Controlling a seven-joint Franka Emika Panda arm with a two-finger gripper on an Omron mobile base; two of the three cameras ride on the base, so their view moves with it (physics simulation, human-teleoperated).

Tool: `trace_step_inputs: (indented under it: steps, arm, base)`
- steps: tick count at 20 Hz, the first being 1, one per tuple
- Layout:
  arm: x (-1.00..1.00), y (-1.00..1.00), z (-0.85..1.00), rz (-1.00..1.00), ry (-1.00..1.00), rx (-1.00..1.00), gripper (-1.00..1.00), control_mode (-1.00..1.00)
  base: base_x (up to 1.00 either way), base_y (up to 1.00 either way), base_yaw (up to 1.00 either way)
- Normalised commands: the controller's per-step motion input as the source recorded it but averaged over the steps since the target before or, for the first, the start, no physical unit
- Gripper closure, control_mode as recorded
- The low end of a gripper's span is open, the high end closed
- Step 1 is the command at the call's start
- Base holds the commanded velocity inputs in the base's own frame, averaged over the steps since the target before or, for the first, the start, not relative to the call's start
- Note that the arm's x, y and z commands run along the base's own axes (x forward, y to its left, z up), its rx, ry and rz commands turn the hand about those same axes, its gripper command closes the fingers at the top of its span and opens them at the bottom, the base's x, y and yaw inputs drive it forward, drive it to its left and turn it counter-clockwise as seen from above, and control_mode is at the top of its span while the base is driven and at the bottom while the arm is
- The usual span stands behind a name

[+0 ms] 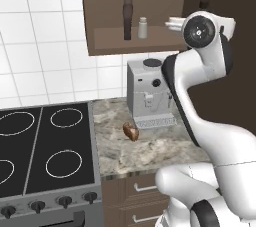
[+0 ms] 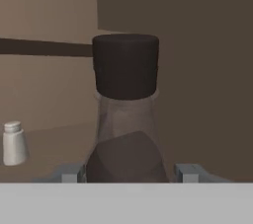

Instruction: There are various items on the counter. Only move the condiments/shakers into the cabinet.

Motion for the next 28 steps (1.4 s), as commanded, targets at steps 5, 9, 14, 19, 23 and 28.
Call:
trace_step_inputs:
  steps: [5,9,14,19,23,28]
  arm:
    - [0.0,0.0,0.21,0.01,-0.06,0.04,1.0,-1.0]
    - [0.07,-0.01,0.01,0.0,-0.01,0.03,1.0,-1.0]
    - [0.19,0.0,0.0,0.0,0.0,0.0,1.0,-1.0]
    - [0.41,-0.03,0.0,0.0,0.0,0.0,1.0,-1.0]
    - [0.48,-0.09,0.0,0.0,0.0,0.0,1.0,-1.0]
    - [0.55,-0.12,0.0,0.0,0.0,0.0,1.0,-1.0]
  base:
    - [0.0,0.0,0.0]
    - [0.0,0.0,0.0]
    - [0.0,0.0,0.0]
    - [0.0,0.0,0.0]
    - [0.0,0.0,0.0]
    - [0.0,0.0,0.0]
